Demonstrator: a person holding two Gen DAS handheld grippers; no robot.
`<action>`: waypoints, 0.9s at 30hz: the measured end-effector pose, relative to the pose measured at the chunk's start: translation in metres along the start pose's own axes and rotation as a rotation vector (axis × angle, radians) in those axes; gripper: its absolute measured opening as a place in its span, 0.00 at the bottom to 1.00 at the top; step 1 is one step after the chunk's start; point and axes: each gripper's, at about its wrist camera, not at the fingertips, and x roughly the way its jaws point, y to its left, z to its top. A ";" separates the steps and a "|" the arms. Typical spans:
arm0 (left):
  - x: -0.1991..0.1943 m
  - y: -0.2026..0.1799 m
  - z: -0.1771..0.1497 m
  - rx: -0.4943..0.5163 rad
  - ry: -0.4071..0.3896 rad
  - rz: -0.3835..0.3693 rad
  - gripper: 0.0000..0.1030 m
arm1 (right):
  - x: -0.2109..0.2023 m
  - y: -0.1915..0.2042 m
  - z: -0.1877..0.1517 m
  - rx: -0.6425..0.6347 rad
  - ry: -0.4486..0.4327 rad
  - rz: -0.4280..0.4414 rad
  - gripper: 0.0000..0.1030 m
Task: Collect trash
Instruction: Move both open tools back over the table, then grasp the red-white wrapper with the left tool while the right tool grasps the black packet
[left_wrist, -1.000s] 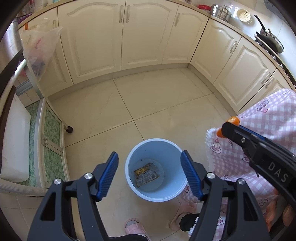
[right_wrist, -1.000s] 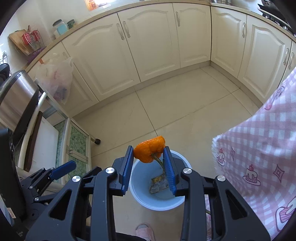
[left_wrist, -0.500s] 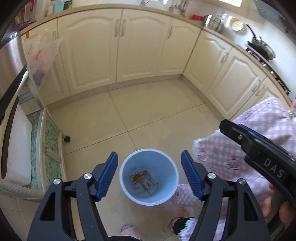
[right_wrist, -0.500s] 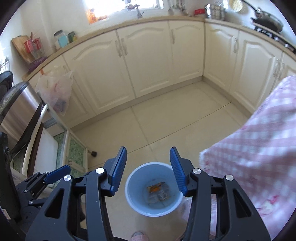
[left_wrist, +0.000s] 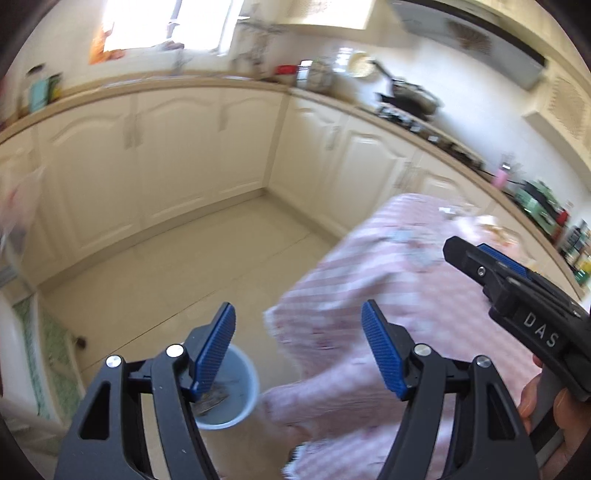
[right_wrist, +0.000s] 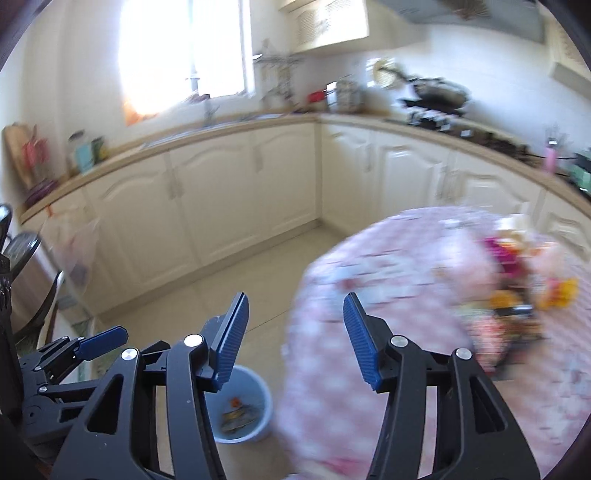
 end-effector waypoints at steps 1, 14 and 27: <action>-0.001 -0.020 0.002 0.023 -0.005 -0.023 0.67 | -0.008 -0.012 0.000 0.010 -0.008 -0.019 0.50; 0.012 -0.145 -0.001 0.183 0.027 -0.095 0.67 | -0.028 -0.154 -0.036 0.212 0.109 -0.119 0.51; 0.030 -0.158 -0.004 0.209 0.071 -0.103 0.67 | -0.005 -0.169 -0.038 0.174 0.221 -0.036 0.01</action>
